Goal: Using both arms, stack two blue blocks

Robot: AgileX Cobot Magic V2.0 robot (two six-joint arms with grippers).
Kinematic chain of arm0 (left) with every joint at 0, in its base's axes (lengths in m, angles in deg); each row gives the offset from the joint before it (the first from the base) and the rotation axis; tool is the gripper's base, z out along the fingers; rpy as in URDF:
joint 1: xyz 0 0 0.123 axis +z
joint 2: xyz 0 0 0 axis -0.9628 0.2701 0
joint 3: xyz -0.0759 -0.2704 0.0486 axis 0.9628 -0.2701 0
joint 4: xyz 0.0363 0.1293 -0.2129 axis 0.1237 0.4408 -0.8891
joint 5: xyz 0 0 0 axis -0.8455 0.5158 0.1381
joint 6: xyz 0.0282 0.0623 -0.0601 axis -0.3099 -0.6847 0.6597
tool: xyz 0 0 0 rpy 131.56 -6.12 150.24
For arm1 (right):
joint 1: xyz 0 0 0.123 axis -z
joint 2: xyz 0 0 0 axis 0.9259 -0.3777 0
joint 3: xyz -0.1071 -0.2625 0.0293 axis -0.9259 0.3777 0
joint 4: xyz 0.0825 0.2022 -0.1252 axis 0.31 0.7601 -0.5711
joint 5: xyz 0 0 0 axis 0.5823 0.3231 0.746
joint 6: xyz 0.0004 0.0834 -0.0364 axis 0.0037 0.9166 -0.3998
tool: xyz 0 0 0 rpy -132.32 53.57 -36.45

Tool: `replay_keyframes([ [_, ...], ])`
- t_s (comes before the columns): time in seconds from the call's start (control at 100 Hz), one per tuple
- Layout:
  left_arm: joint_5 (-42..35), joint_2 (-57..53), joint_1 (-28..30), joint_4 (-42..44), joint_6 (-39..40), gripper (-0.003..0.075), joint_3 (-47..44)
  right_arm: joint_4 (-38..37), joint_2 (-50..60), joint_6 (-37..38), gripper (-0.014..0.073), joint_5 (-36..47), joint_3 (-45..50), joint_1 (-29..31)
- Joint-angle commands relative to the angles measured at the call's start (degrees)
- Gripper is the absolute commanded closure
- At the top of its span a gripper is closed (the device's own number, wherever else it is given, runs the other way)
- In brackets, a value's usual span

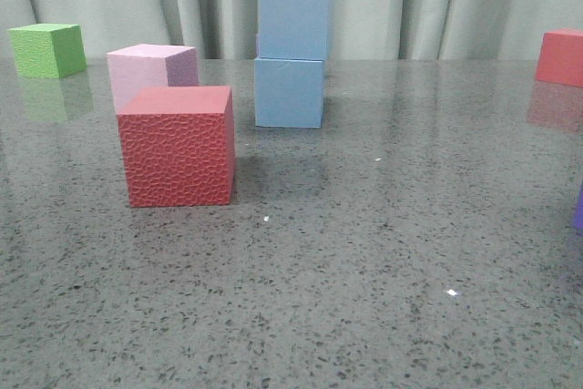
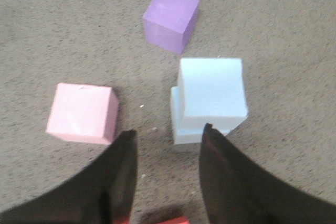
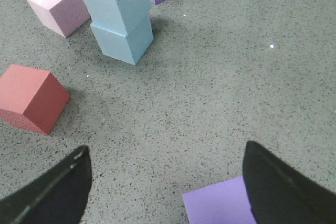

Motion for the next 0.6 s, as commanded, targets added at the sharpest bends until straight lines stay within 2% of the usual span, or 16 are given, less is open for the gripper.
replay_keyframes([
  [0.0,0.23,-5.42,-1.52,4.31,0.24,0.0553,-2.24,-1.83,0.28,-0.01,0.0082,3.21,-1.39,-0.1],
  [0.2,-3.49,-11.98,-3.12,7.26,1.46,0.0739,-10.59,-1.83,0.28,-0.01,0.0436,3.21,-1.39,-0.1],
  [0.37,-7.39,-18.48,-3.12,8.4,1.69,0.0739,-18.72,-1.83,0.28,-0.01,0.0671,3.21,-1.39,-0.1],
  [0.59,-16.35,-28.58,-3.12,8.54,1.82,0.0739,-31.6,-1.83,1.15,-0.01,0.0658,6.57,1.22,-0.1],
])
